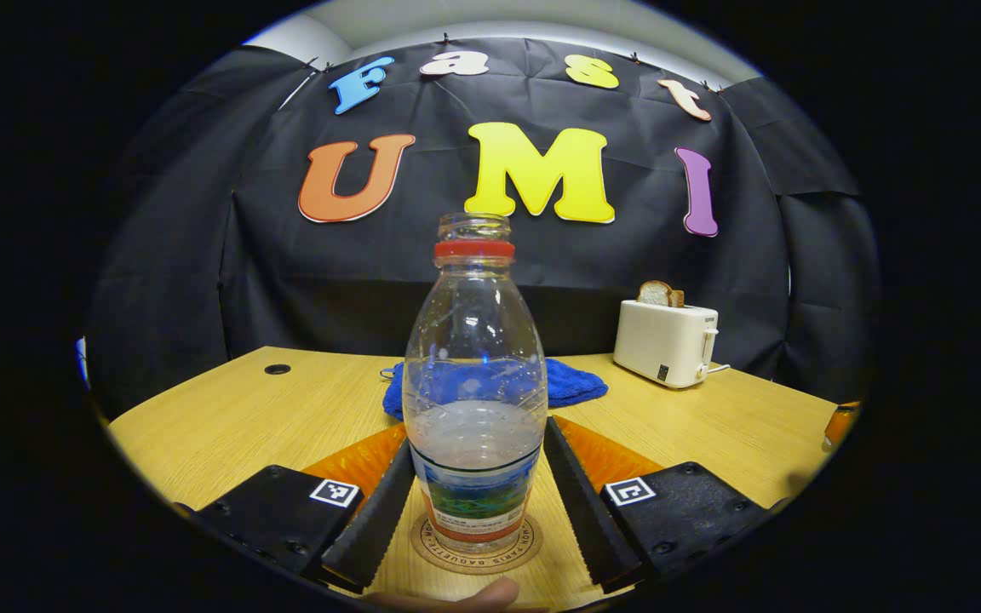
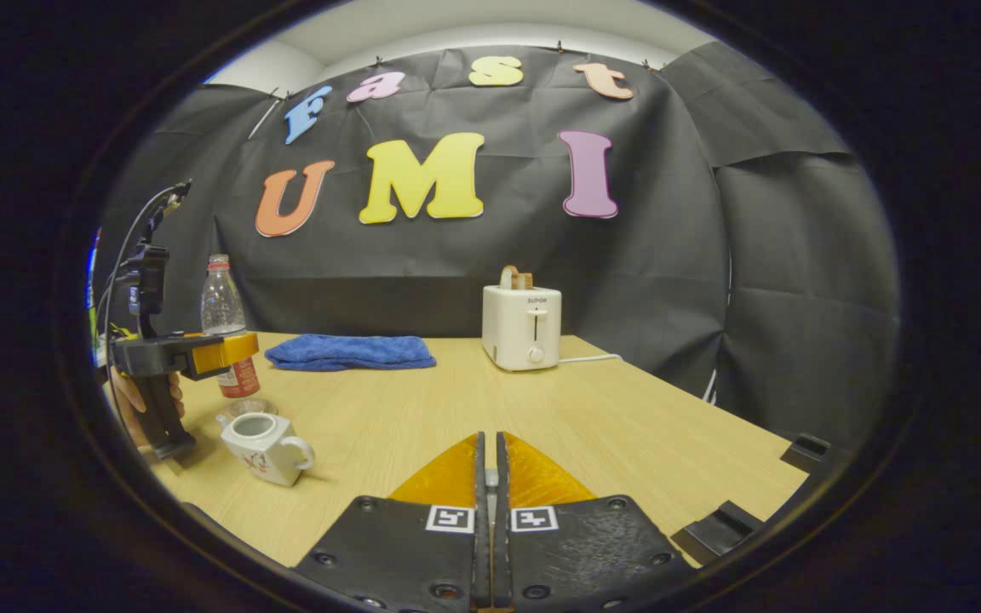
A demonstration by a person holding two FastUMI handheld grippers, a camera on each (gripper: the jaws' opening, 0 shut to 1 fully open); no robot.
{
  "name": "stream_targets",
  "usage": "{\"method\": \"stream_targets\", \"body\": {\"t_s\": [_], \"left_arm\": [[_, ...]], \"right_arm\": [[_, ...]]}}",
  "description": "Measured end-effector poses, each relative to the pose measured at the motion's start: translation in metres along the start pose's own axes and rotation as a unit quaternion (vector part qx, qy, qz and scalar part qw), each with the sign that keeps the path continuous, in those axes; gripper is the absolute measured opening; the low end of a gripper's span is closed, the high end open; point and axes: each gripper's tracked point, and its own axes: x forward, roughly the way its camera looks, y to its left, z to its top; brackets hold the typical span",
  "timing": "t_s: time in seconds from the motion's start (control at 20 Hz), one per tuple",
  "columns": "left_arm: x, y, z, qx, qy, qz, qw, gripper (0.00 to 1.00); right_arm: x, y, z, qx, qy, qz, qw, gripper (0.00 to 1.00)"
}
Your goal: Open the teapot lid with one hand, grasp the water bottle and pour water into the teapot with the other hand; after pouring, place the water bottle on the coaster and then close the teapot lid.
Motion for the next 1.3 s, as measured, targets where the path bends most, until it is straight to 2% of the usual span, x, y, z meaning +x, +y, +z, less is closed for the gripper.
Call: {"method": "stream_targets", "body": {"t_s": [0.25,0.3,0.35,0.85,1.05,1.3], "left_arm": [[0.001,0.003,-0.007,-0.003,0.005,0.001,1.000,0.93],[0.000,0.004,-0.010,-0.002,0.008,0.002,1.000,0.98],[0.000,0.005,-0.010,0.001,0.008,0.003,1.000,0.99],[-0.026,0.009,-0.012,0.000,-0.013,-0.008,1.000,0.99],[-0.051,0.014,-0.014,0.011,-0.018,-0.008,1.000,0.99],[-0.091,0.034,-0.001,0.023,-0.028,0.029,0.999,0.99]], "right_arm": [[0.000,0.000,-0.003,-0.001,0.001,-0.002,1.000,0.01],[0.000,0.000,-0.003,-0.002,0.002,-0.002,1.000,0.01],[0.000,0.001,-0.003,-0.003,0.002,-0.002,1.000,0.02],[-0.007,-0.001,0.009,-0.022,-0.020,-0.008,1.000,0.01],[-0.018,0.007,0.005,-0.010,-0.008,0.009,1.000,0.01],[-0.026,0.019,0.004,-0.017,-0.002,0.021,1.000,0.01]]}}
